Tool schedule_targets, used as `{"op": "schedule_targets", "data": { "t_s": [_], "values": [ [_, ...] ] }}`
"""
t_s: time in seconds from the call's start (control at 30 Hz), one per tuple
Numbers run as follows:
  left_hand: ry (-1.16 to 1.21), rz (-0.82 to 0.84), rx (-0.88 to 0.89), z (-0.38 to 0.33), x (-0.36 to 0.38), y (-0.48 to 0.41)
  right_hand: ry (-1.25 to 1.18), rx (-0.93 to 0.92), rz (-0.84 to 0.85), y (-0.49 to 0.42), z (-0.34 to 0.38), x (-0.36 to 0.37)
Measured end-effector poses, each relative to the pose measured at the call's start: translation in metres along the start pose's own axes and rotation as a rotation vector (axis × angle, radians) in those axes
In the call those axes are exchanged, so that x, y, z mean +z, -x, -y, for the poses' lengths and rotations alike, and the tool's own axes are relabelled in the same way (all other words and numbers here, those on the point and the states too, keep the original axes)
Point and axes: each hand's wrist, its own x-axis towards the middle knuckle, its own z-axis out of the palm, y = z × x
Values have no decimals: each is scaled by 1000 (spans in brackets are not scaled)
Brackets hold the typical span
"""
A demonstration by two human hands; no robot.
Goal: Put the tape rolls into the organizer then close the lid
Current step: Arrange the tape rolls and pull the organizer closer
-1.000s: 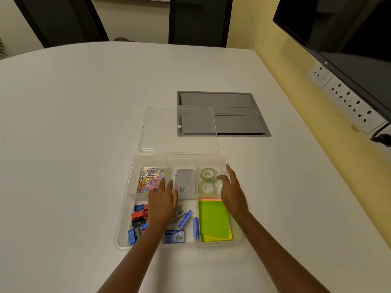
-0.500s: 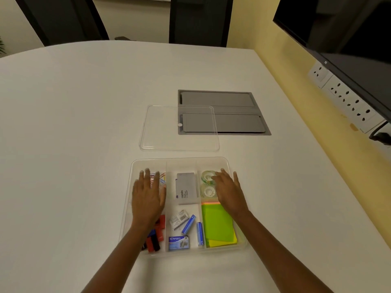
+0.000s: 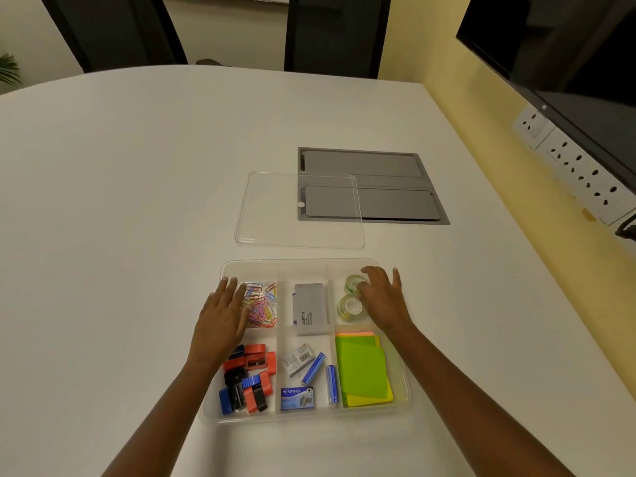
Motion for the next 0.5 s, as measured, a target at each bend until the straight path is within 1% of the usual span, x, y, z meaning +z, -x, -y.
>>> {"op": "schedule_targets", "data": {
  "t_s": [0.1,0.13,0.2,0.27,0.33,0.4,0.5],
  "values": [
    [27,-13,-23,-2,-1,2,115,10,-28,4,4,-1],
    [33,-14,-27,-2,-1,2,140,18,-66,4,6,0],
    [45,-18,-34,-3,-2,3,104,33,-48,3,9,-3],
    [63,-26,-44,-3,-3,4,-7,65,-61,2,15,-7],
    [70,-26,-47,-3,-3,5,-12,99,-105,4,18,-7],
    [84,-21,-53,-4,-4,5,38,125,-148,7,20,-8],
    [98,-39,-51,-4,-5,5,38,155,75,16,25,-6]
  ]
}}
